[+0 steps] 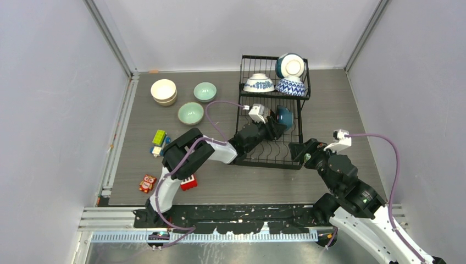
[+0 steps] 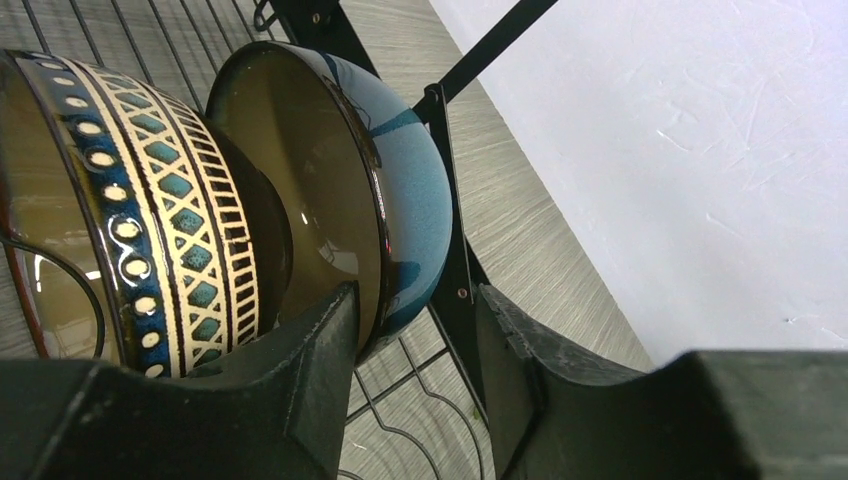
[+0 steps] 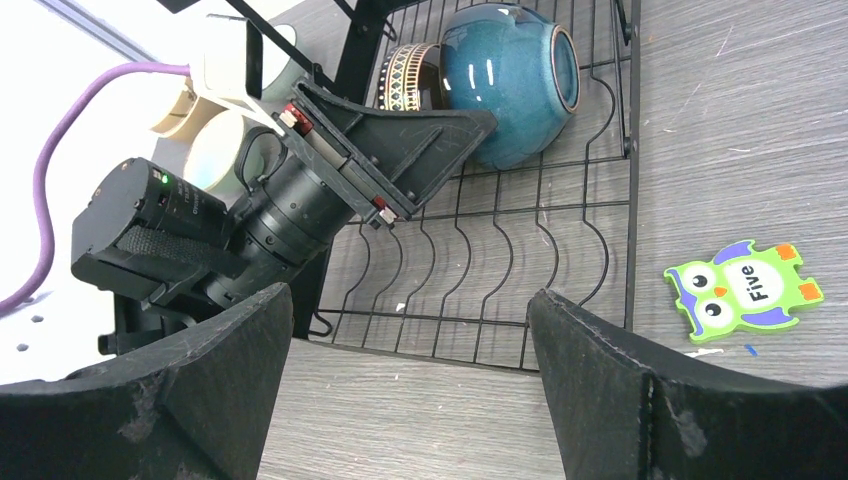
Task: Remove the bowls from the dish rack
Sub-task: Pick up the bowl from the dish rack.
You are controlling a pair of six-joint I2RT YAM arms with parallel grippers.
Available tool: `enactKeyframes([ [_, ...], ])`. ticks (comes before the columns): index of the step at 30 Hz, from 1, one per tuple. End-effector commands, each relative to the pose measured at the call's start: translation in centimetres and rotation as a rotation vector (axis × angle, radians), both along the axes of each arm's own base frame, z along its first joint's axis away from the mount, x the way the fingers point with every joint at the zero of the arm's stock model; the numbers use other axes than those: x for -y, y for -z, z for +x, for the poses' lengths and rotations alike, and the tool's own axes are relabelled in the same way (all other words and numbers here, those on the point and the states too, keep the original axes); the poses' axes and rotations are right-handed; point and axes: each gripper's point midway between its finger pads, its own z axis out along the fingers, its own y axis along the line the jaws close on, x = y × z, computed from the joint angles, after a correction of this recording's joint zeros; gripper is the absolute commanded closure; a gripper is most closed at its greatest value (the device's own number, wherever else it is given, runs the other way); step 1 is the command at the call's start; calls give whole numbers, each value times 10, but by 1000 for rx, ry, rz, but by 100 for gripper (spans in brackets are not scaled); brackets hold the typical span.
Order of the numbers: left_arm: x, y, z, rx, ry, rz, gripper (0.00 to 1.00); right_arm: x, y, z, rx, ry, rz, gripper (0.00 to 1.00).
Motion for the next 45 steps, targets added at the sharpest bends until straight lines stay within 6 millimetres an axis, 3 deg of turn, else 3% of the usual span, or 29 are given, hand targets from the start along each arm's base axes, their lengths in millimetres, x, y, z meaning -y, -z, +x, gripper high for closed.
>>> enactKeyframes([
  [1, 3, -25, 9, 70, 9, -83, 54, 2, -14, 1, 37, 6, 12, 8],
  [15, 14, -27, 11, 93, 70, -104, 66, 3, -12, 1, 33, 12, 7, 8],
  [31, 19, -26, 13, 103, 105, -120, 70, 2, -8, 3, 24, 16, -2, 8],
  [33, 18, -24, 14, 100, 104, -122, 69, 2, -9, 3, 24, 15, -3, 8],
  [39, 14, -25, 17, 104, 101, -122, 48, 3, -8, 4, 22, 20, -5, 8],
  [45, 13, -29, 17, 123, 118, -120, 47, 3, -8, 5, 20, 24, -11, 8],
])
